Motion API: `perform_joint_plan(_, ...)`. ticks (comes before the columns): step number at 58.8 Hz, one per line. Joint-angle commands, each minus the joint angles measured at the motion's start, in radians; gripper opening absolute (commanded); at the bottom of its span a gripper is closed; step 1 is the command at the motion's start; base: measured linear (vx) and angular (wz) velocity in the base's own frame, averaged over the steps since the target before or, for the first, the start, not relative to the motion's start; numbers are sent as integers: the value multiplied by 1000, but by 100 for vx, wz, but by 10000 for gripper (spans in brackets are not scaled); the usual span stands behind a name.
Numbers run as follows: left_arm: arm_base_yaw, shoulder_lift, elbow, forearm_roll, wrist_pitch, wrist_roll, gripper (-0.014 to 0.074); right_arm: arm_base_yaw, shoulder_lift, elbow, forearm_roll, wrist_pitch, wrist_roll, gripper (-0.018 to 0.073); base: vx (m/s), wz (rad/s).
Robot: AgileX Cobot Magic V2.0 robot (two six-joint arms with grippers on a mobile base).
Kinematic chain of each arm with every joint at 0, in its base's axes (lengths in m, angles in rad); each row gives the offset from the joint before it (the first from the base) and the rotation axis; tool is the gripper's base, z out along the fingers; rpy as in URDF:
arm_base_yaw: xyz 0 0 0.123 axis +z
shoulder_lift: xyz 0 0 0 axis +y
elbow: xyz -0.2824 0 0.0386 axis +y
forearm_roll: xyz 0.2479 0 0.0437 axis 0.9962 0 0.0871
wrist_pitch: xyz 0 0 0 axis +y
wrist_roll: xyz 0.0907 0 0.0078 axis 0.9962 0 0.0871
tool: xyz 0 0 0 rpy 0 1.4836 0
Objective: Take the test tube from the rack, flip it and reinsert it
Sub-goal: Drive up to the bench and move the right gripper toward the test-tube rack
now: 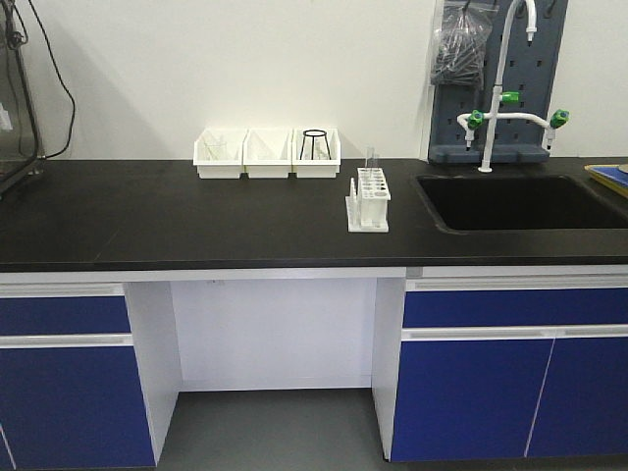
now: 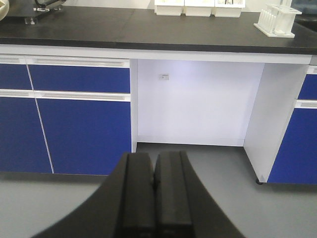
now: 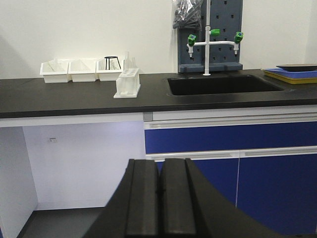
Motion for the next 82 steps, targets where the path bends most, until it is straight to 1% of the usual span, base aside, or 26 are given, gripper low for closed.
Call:
perform_joint_plan(1,-3,-11,2,-5,-83,0,-6,-2,-10,0,-12,-81,-11,-12,0,0)
perform_joint_plan(52,-3,-11,2,-5,-83,0,-6,-2,-10,0,-12,-81,-11,-12,1,0)
perform_joint_plan(67,-3,-11,2,-5,-83,0,-6,-2,-10,0,-12,-81,-11,-12,20,0)
perform_joint_plan(82,-3,-11,2,-5,-83,0,-6,-2,-10,0,-12,-81,-11,-12,37,5)
